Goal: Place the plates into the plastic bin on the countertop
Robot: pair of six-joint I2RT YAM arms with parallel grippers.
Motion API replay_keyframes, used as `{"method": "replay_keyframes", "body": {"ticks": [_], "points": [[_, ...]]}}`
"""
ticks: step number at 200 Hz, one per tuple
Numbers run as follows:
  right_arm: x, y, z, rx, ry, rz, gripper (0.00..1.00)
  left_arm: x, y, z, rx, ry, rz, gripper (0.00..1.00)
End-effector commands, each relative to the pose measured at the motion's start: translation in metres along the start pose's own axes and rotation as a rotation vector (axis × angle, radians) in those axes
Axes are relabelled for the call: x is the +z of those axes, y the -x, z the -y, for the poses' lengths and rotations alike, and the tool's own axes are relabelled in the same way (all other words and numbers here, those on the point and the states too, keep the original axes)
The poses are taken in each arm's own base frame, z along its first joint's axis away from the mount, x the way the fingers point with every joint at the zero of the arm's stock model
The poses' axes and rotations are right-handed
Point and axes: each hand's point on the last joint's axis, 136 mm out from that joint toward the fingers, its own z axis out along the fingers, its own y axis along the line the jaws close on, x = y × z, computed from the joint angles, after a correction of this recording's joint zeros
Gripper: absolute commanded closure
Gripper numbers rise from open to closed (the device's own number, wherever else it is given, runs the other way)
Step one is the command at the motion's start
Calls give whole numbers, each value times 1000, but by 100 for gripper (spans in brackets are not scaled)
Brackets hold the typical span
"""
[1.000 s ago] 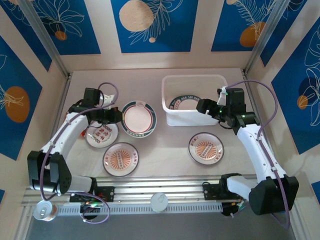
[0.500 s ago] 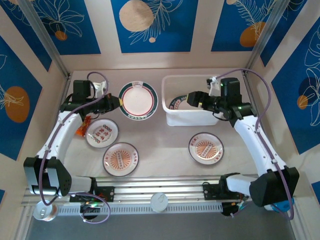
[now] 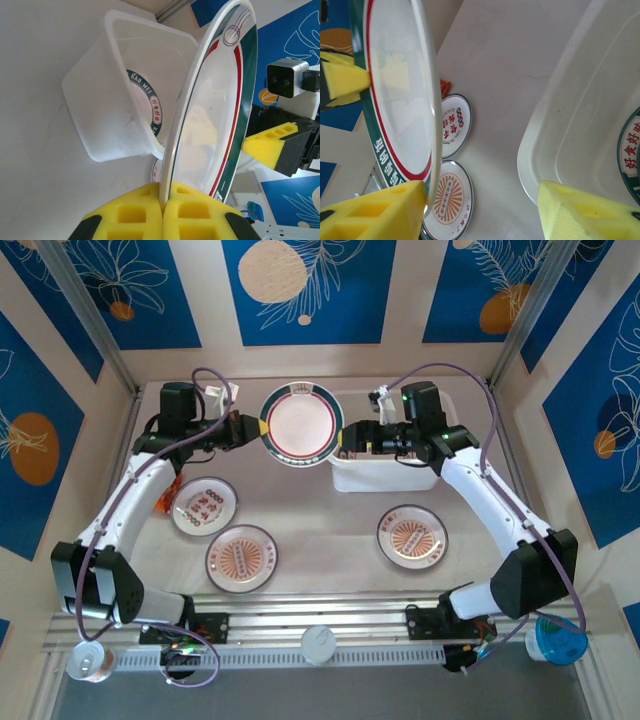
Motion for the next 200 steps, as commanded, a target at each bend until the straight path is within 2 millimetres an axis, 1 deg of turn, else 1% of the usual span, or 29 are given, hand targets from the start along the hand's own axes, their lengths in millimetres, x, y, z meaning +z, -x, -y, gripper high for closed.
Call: {"method": "replay_keyframes", "body": {"ticks": [1, 34, 63, 72, 97, 105, 122, 136, 146, 156, 166, 171, 173, 174, 175, 179, 191, 196, 200], "points": [[0, 10, -6, 12, 51, 33, 42, 3, 12, 26, 57, -87, 14, 100], [5, 9, -6, 34, 81, 30, 52, 9, 14, 28, 60, -101, 12, 100], [9, 8, -7, 52, 107, 14, 59, 15, 14, 34, 66, -116, 10, 100], [12, 7, -7, 58, 114, 4, 63, 17, 13, 34, 66, -117, 8, 100], [14, 8, -10, 57, 118, 13, 69, 24, 10, 31, 64, -108, -3, 100], [15, 8, -9, 64, 111, 17, 73, 25, 9, 30, 63, -103, -5, 100], [15, 9, -5, 80, 90, 29, 88, 26, 8, 28, 61, -88, -11, 100], [15, 10, -5, 86, 91, 35, 91, 27, 5, 25, 59, -75, -22, 100], [15, 11, -6, 86, 97, 37, 91, 27, 4, 24, 59, -66, -27, 93], [14, 12, -6, 86, 96, 41, 91, 27, 3, 23, 62, -54, -31, 80], [12, 14, -5, 89, 95, 46, 92, 25, 3, 20, 67, -28, -29, 70], [11, 15, -5, 88, 94, 50, 92, 23, 3, 18, 72, -3, -26, 63], [10, 16, -4, 90, 92, 52, 93, 23, 4, 18, 77, 3, -22, 58], [10, 16, -3, 91, 91, 53, 93, 22, 4, 17, 78, 11, -21, 58], [9, 17, -3, 91, 90, 54, 93, 21, 5, 17, 83, 14, -17, 54], [7, 18, -2, 92, 89, 59, 94, 19, 6, 15, 92, 37, -11, 48], [-1, 23, 4, 97, 77, 76, 95, 10, 12, 13, 117, 89, 17, 33], [-5, 26, 8, 98, 69, 83, 95, 6, 15, 12, 125, 107, 32, 25], [-7, 28, 10, 98, 63, 87, 95, 3, 18, 11, 129, 120, 43, 22]]}}
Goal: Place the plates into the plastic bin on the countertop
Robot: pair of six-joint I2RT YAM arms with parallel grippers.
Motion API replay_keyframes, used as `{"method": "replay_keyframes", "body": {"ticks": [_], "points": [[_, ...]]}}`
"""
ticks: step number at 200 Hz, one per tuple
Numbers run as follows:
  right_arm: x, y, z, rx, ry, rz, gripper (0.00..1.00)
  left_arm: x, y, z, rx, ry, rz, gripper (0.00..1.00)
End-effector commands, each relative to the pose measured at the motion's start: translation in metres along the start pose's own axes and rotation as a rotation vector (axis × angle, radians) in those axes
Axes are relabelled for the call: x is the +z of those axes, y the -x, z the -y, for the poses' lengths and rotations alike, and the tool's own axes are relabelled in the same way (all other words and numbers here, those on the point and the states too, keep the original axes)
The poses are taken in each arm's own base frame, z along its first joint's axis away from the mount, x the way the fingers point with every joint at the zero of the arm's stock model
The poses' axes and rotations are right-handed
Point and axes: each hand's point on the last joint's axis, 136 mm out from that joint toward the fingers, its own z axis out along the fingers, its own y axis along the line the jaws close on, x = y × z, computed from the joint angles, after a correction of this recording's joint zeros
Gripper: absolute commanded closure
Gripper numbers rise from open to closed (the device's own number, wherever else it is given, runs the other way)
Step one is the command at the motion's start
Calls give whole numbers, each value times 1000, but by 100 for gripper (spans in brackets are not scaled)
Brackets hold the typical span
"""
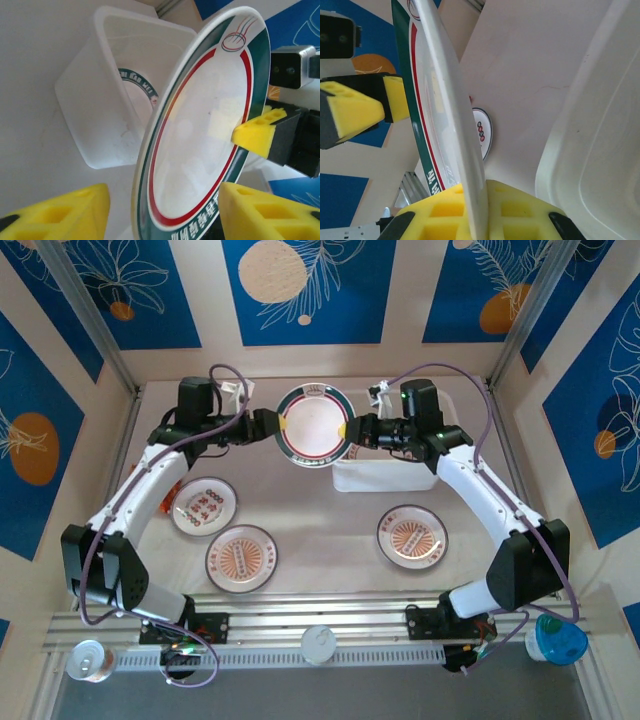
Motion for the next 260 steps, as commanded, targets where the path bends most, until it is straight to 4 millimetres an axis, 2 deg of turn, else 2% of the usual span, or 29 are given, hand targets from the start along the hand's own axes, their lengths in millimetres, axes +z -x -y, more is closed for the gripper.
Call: {"method": "replay_keyframes", "body": {"ticks": [1, 19, 41, 86, 130, 164, 231, 260], "points": [[-20, 16, 8, -8, -23, 50, 95, -25, 15, 7, 84, 92, 68, 21], [-38, 31, 26, 1, -61, 80, 95, -40, 24, 1, 90, 129, 113, 14], [-56, 45, 52, 22, -87, 94, 96, -53, 26, -8, 89, 170, 132, 14], [-74, 60, 104, 95, -75, 79, 96, -59, 4, -28, 53, 200, 99, 21], [-54, 46, 130, 137, -74, -32, 96, -61, -15, -47, 3, 229, 70, 27], [-38, 33, 140, 156, -87, -88, 96, -59, -20, -55, -16, 239, 57, 29], [-14, 19, 182, 215, -167, -181, 95, -46, -28, -67, -70, 216, 13, 31], [-5, 13, 194, 240, -176, -211, 95, -42, -30, -71, -85, 212, 2, 32]]}}
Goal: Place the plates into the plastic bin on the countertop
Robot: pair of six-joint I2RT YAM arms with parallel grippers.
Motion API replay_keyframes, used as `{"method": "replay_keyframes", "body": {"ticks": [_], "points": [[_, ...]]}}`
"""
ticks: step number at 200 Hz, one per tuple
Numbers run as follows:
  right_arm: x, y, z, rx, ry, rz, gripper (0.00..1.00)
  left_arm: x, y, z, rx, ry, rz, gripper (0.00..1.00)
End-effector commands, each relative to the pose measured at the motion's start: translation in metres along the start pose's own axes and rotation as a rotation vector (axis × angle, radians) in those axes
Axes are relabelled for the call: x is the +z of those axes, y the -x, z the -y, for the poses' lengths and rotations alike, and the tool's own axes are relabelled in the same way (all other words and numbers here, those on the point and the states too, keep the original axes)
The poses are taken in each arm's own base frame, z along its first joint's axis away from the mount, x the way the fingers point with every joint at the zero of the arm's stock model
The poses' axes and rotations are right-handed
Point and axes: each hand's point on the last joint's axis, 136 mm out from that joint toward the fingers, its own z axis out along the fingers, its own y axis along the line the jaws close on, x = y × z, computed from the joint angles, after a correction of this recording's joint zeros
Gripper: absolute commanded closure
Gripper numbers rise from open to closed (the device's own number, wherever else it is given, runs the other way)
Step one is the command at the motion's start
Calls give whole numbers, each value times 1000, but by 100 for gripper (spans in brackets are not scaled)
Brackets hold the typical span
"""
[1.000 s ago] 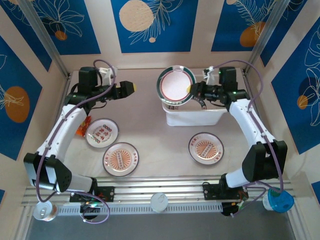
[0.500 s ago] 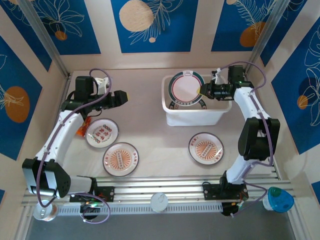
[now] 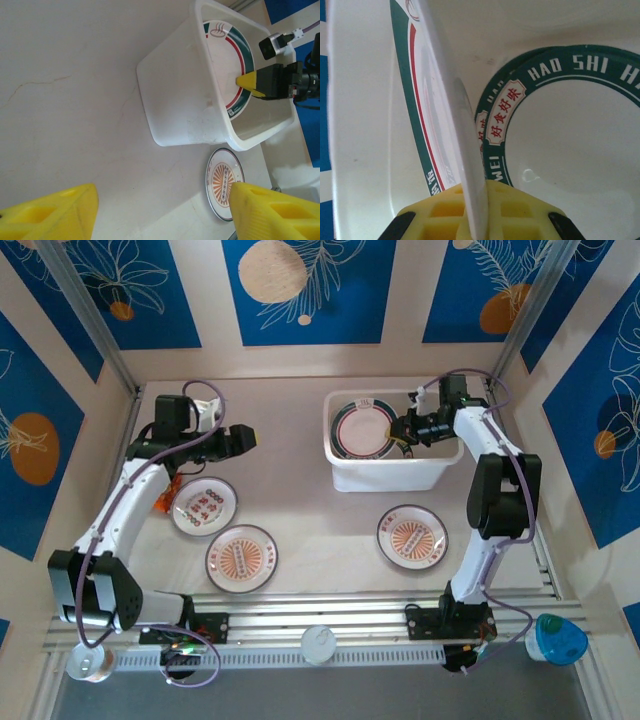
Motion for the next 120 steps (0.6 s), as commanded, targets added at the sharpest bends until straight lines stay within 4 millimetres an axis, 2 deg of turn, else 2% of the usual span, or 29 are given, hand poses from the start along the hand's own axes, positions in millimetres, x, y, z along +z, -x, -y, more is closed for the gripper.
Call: {"method": "replay_keyframes", "body": {"ticks": [1, 49, 81, 102, 120], "points": [[4, 1, -5, -14, 13, -27, 95, 5, -4, -5, -13, -18, -21, 32], [19, -1, 17, 27, -59, -66, 91, 9, -7, -10, -25, -15, -37, 32], [25, -1, 24, 44, -93, -77, 87, 11, -7, -10, -21, -18, -51, 32], [24, -1, 29, 46, -135, -72, 80, 10, -8, -9, -21, -20, -53, 32], [20, 0, 32, 51, -176, -61, 66, 10, -11, -9, -16, -20, -59, 32]]}}
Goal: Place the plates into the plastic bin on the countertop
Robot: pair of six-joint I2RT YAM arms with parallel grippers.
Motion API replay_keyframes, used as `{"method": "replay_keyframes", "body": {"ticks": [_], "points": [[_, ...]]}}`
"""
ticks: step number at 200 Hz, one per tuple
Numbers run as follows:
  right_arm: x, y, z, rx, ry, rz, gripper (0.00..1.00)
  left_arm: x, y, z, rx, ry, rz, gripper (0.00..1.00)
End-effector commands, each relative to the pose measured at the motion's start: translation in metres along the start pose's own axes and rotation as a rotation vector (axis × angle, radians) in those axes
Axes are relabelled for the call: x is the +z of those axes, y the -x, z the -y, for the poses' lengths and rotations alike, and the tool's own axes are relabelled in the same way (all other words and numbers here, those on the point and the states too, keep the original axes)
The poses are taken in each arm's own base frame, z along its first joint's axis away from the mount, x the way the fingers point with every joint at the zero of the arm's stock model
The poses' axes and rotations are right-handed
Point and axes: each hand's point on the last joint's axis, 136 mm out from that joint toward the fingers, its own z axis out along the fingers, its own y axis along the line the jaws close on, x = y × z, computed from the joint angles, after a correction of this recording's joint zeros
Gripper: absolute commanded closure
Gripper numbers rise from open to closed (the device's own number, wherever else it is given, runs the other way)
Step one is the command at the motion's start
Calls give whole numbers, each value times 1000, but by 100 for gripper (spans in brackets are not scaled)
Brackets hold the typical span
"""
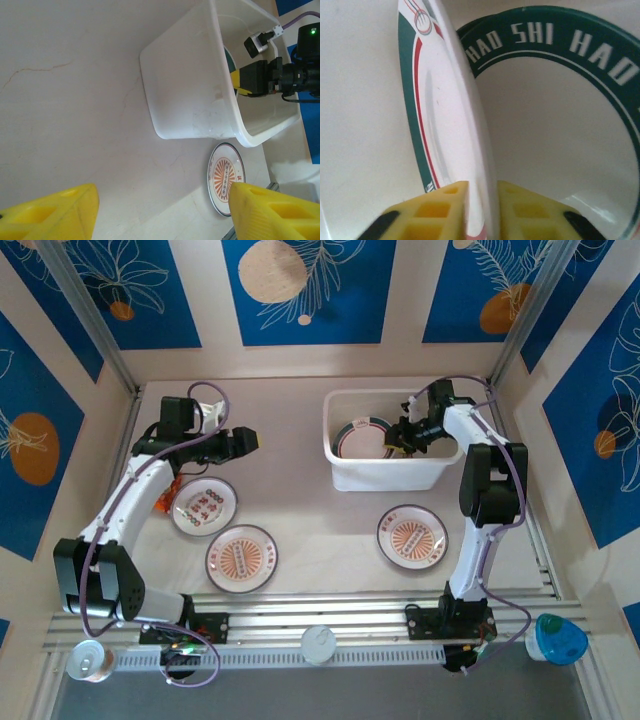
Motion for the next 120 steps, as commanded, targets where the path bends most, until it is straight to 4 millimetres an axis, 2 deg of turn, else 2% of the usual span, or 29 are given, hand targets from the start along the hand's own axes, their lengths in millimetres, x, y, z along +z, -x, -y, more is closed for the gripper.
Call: {"method": "replay_keyframes", "body": {"ticks": [1, 46, 57, 67, 104, 120], "points": [[-8, 8, -3, -10, -44, 25, 66, -2, -4, -1, 14, -16, -17, 32], [-36, 13, -9, -48, -160, 134, 42, -2, -4, 2, 26, -32, -19, 32], [-45, 13, -13, -58, -170, 159, 31, -3, -2, 4, 33, -34, -16, 32], [-52, 11, -18, -75, -172, 174, 25, -5, 0, 7, 40, -35, -10, 30], [-79, 7, -22, -105, -245, 231, 15, -8, 1, 15, 46, -63, 5, 28], [-92, 3, -24, -109, -256, 257, 14, -10, 0, 19, 55, -73, 10, 27]]}}
